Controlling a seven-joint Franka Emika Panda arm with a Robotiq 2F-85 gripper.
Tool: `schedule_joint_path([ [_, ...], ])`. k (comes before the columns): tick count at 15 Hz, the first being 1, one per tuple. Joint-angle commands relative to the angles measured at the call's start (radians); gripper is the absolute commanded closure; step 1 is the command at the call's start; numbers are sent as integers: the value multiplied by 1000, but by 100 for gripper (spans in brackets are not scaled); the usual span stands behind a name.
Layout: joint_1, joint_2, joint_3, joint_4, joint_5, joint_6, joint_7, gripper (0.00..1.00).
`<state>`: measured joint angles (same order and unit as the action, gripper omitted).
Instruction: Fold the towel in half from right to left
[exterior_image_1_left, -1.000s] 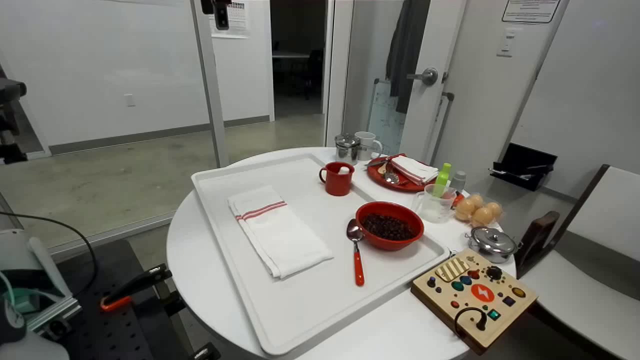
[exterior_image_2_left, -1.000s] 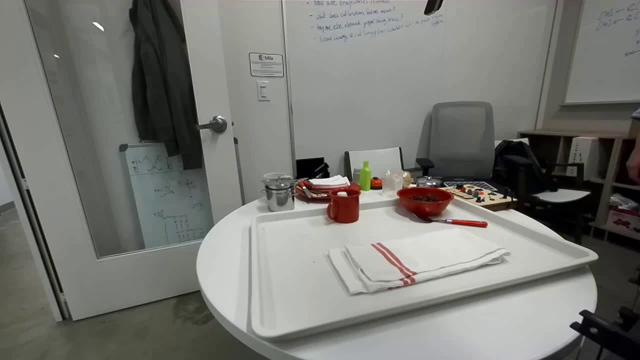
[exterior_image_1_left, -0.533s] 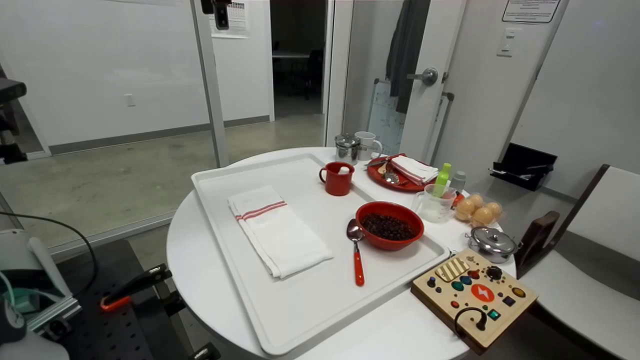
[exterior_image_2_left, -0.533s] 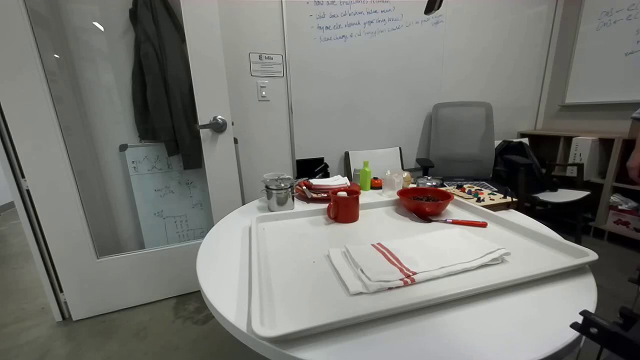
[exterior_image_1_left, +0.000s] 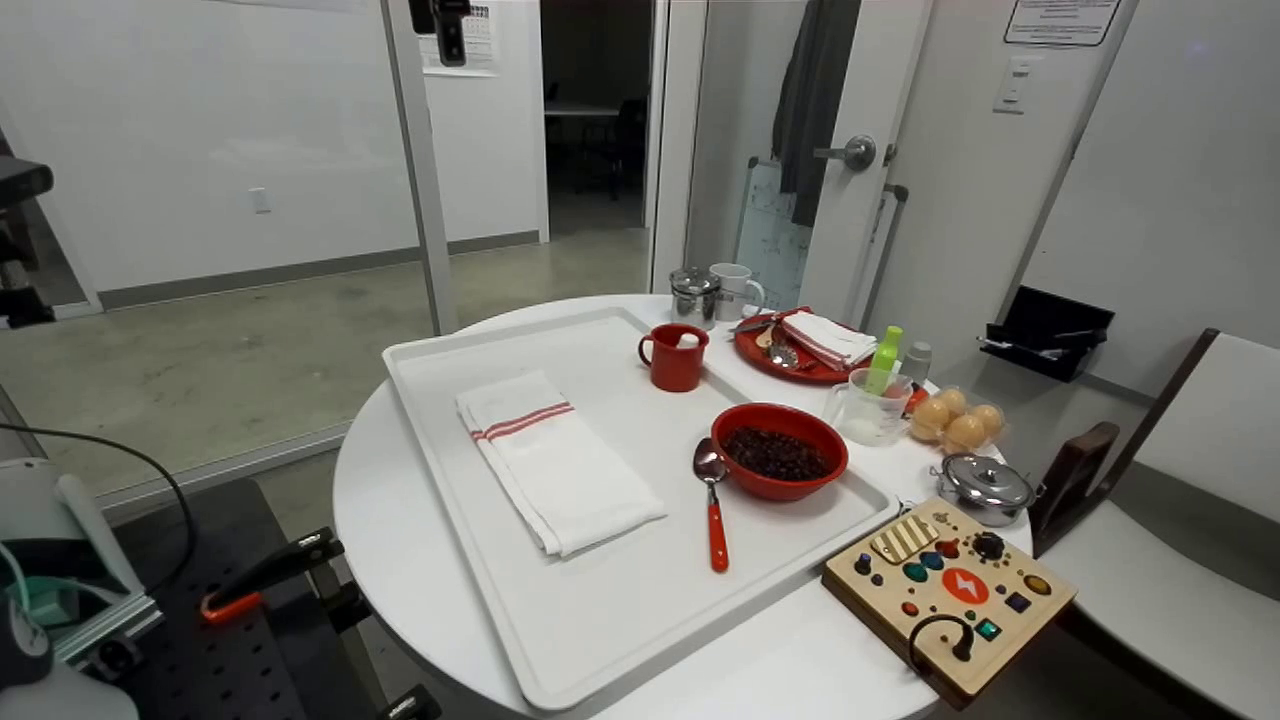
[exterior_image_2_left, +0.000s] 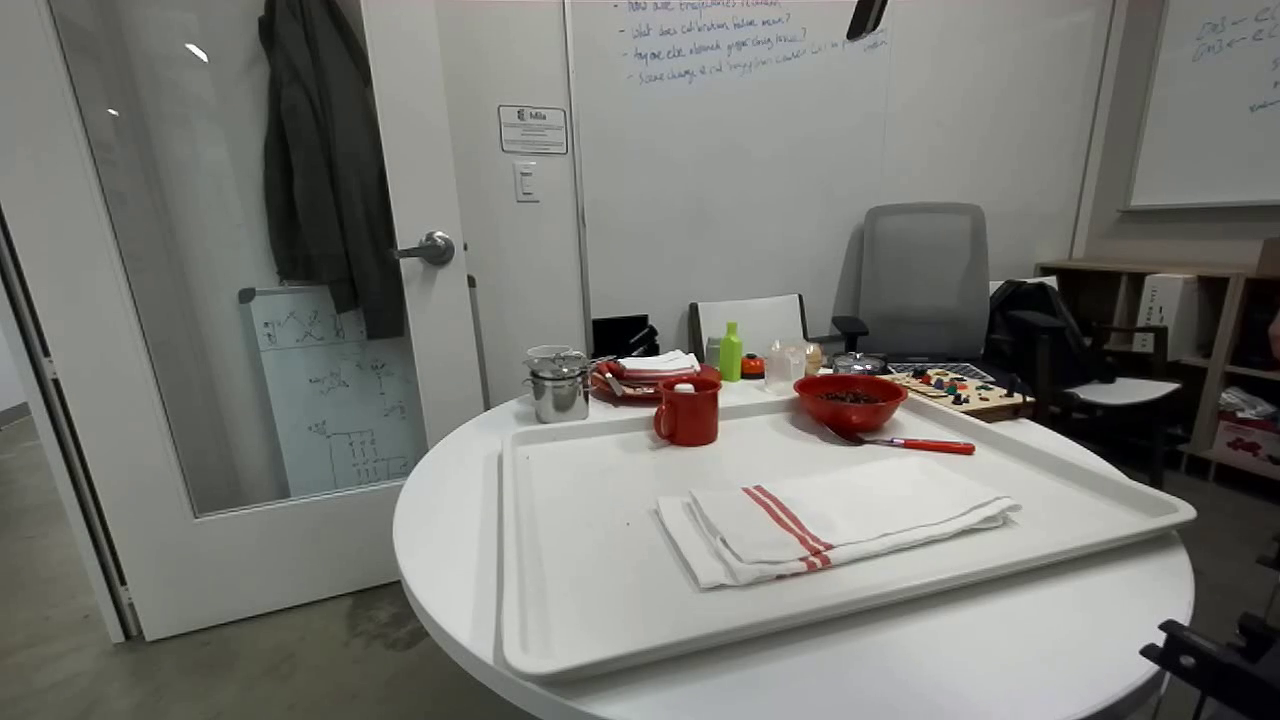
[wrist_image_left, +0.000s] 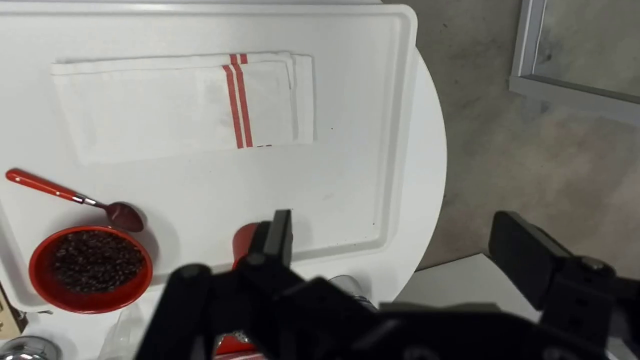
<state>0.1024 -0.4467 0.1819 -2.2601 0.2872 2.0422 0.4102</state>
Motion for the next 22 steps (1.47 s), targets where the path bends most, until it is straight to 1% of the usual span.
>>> schedule_joint_path([
  [1, -17, 24, -14, -40, 1, 85, -19, 0],
  [5, -46, 81, -35, -90, -6, 178, -12, 0],
  [8, -68, 147, -64, -126, -4, 242, -27, 0],
  [13, -97, 266, -104, -150, -17, 304, -19, 0],
  [17, -125, 360, -134, -173, -63, 352, 3, 0],
  [22, -152, 490, -188, -190, -127, 367, 36, 0],
])
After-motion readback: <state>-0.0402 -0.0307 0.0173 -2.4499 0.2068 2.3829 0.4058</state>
